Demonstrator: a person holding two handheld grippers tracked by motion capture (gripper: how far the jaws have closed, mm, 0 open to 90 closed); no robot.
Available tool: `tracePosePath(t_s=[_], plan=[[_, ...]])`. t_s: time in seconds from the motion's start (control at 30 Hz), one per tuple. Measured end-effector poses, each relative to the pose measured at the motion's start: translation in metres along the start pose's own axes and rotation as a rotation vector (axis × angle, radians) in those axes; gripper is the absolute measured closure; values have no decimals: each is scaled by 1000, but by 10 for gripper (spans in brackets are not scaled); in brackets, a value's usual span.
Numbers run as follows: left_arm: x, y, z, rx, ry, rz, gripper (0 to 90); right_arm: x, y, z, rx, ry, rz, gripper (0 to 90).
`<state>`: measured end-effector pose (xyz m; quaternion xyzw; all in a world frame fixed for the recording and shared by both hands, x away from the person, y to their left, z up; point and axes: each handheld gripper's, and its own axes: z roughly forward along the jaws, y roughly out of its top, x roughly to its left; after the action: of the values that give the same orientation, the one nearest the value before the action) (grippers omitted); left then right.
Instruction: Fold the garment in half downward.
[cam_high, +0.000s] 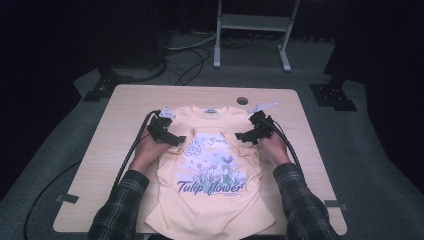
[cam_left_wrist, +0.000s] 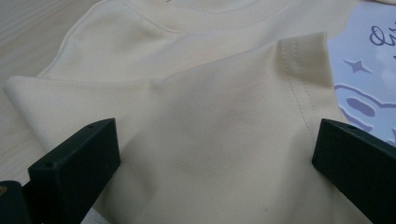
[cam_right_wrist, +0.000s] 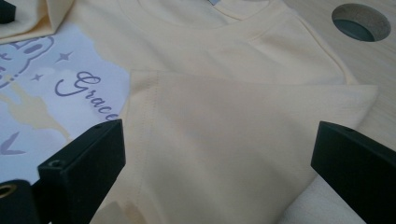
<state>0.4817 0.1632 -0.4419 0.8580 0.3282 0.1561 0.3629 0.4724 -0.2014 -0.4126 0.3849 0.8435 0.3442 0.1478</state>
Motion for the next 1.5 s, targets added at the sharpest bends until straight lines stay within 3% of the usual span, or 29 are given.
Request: tracePosePath(t_s=[0.2,0.47,0.83,1.07,1.5], plan=[[0,0,0,-1,1,2,2,-3,-4,15,5,10,19,28],[0,0,0,2,-10,-1,2,-2,-7,29,33,-6,-5,18],[-7,-2,-5,22,-27,7,0,2,-13,25,27,-6,-9,18],[-19,-8,-13,42,-30,10,0,12,-20,18,26,-5,-9,17],[-44,-13,-28,129,-46,33,0,37,-41,-2,37,-5,-12,15]])
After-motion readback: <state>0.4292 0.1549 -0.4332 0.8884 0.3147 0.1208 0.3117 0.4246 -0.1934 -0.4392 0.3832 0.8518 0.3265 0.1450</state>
